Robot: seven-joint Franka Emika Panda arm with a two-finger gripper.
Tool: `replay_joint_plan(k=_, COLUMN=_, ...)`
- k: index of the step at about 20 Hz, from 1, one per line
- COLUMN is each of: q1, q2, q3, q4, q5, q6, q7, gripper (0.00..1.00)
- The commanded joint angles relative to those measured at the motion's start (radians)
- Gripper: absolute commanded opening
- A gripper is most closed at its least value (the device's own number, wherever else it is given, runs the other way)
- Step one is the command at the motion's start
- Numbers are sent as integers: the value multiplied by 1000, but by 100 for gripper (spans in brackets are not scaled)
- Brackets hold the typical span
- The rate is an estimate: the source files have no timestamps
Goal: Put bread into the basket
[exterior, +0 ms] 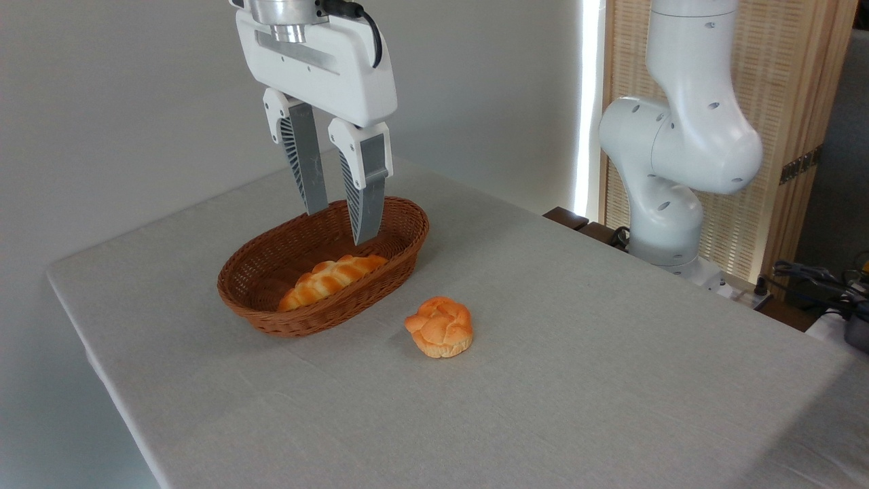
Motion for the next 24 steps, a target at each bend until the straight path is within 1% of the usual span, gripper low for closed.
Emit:
replay_joint_plan(k=1, q1=-15, q2=20, q3=11, q4=31, q5=17, q6=-34, q7=-25, gripper=100)
replay_joint_plan(k=3, q1=-15, q2=22, q3=9, q4=33, q5=17, q6=-39, q7=-37, gripper=100)
replay_joint_plan(k=7, q1=-15, q2=43, q3=9, q4=70, q5=21, q6=-106, q7=-31, gripper=100)
replay_joint_plan(k=24, q1=-15, q2=43, q3=11, q4=68, q5=31, q6=-73, q7=-27, gripper=100)
